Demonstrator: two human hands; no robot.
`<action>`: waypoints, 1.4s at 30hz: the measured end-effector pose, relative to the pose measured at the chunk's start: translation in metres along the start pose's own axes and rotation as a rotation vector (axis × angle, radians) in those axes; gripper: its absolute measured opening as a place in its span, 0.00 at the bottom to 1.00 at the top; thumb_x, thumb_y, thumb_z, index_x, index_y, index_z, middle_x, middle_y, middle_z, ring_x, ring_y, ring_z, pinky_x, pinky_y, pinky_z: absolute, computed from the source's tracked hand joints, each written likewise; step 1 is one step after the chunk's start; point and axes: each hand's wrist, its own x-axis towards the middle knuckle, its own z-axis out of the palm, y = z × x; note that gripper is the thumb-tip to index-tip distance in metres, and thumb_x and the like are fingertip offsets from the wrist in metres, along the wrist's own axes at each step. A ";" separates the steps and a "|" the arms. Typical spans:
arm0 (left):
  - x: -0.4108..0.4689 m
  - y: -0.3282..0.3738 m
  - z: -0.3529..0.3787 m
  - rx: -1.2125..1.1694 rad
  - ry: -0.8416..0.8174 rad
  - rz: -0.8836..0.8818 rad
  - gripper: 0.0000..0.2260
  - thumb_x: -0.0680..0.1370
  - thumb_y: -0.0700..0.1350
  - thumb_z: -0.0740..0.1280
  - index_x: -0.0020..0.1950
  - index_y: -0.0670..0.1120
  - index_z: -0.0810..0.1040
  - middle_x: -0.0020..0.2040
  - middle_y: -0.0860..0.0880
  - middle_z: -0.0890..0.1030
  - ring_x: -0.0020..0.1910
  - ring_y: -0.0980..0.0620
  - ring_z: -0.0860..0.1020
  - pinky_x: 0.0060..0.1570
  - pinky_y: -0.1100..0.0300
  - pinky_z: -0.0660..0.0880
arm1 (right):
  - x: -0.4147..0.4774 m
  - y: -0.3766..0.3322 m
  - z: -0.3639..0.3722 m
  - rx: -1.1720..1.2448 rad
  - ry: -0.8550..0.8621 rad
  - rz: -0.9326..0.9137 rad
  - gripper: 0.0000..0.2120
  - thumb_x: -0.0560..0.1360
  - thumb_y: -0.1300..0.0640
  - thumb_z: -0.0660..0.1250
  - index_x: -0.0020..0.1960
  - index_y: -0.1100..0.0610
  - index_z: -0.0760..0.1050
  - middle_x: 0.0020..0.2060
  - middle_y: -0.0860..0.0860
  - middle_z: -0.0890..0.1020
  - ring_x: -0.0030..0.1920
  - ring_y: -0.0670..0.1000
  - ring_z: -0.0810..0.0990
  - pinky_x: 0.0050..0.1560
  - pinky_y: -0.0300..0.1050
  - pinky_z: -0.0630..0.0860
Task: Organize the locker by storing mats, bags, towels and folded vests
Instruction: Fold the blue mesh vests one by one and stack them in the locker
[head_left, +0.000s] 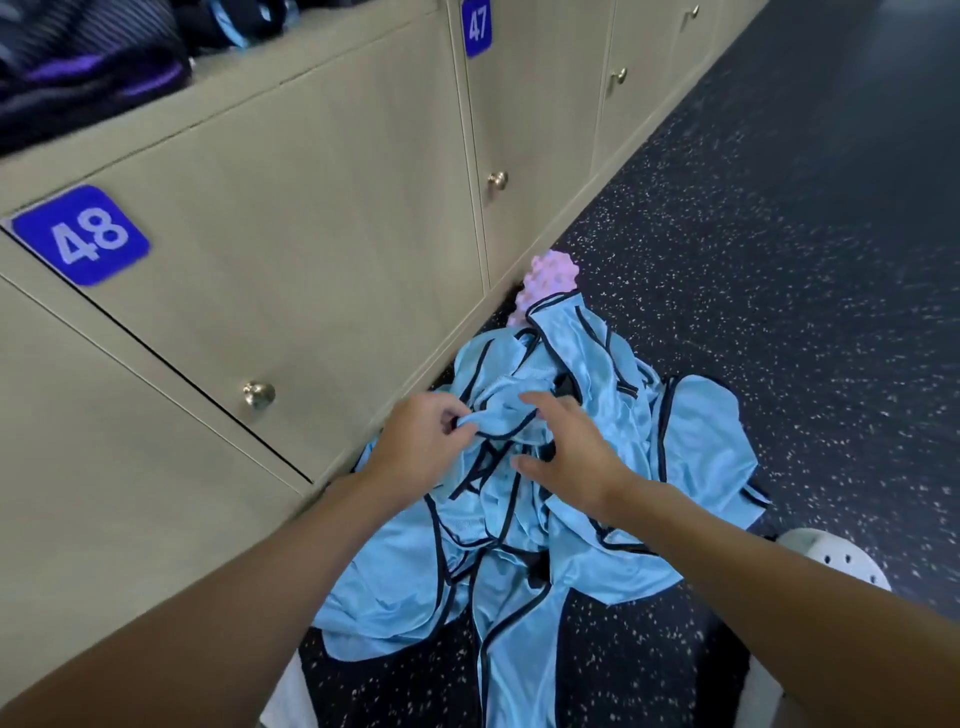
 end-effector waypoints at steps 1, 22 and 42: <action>0.004 0.012 -0.011 -0.008 0.016 0.024 0.03 0.77 0.41 0.71 0.46 0.43 0.85 0.33 0.51 0.81 0.31 0.55 0.76 0.38 0.58 0.76 | 0.001 -0.009 -0.007 0.015 0.023 -0.030 0.30 0.76 0.54 0.71 0.74 0.48 0.62 0.64 0.52 0.68 0.66 0.51 0.67 0.63 0.41 0.66; -0.024 0.252 -0.238 -0.423 0.349 0.264 0.06 0.74 0.34 0.69 0.38 0.41 0.79 0.29 0.46 0.80 0.26 0.53 0.76 0.34 0.57 0.76 | -0.042 -0.233 -0.190 0.317 0.211 -0.463 0.19 0.76 0.50 0.66 0.44 0.68 0.74 0.35 0.58 0.75 0.38 0.51 0.71 0.45 0.59 0.74; -0.053 0.206 -0.241 -0.351 0.248 0.246 0.07 0.77 0.49 0.72 0.47 0.46 0.78 0.36 0.49 0.78 0.32 0.54 0.72 0.36 0.59 0.69 | -0.044 -0.254 -0.186 0.447 0.234 -0.430 0.12 0.81 0.57 0.63 0.47 0.66 0.77 0.38 0.60 0.77 0.39 0.52 0.72 0.42 0.48 0.68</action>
